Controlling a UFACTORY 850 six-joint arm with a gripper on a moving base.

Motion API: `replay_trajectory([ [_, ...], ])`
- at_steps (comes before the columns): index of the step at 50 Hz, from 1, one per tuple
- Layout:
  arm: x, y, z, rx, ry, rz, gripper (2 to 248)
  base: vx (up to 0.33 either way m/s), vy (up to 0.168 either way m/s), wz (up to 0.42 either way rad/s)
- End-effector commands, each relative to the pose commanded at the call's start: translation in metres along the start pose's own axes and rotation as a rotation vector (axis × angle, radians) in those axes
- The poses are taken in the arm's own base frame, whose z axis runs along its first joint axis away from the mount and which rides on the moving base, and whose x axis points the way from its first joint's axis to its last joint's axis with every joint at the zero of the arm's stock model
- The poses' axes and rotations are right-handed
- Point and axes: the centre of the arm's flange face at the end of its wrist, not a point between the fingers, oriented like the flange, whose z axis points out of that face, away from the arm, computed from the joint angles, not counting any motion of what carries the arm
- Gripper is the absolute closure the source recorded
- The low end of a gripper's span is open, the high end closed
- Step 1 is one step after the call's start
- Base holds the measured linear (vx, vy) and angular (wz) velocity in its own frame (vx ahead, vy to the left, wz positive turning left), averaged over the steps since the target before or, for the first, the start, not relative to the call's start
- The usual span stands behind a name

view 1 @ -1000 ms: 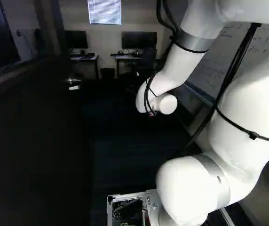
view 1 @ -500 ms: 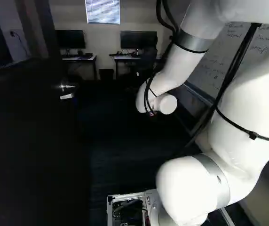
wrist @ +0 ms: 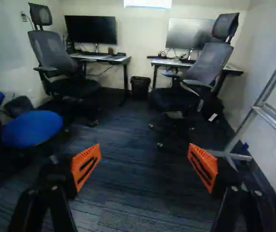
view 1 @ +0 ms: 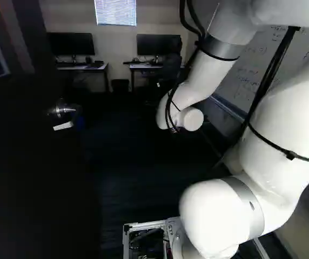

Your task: Open the door and move inside

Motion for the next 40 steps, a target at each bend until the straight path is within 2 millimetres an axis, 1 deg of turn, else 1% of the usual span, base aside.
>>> replay_trajectory([
  [40, 0.0000, 0.0000, 0.0000, 0.000, 0.000, 0.000, 3, 0.170, 0.002, -0.021],
])
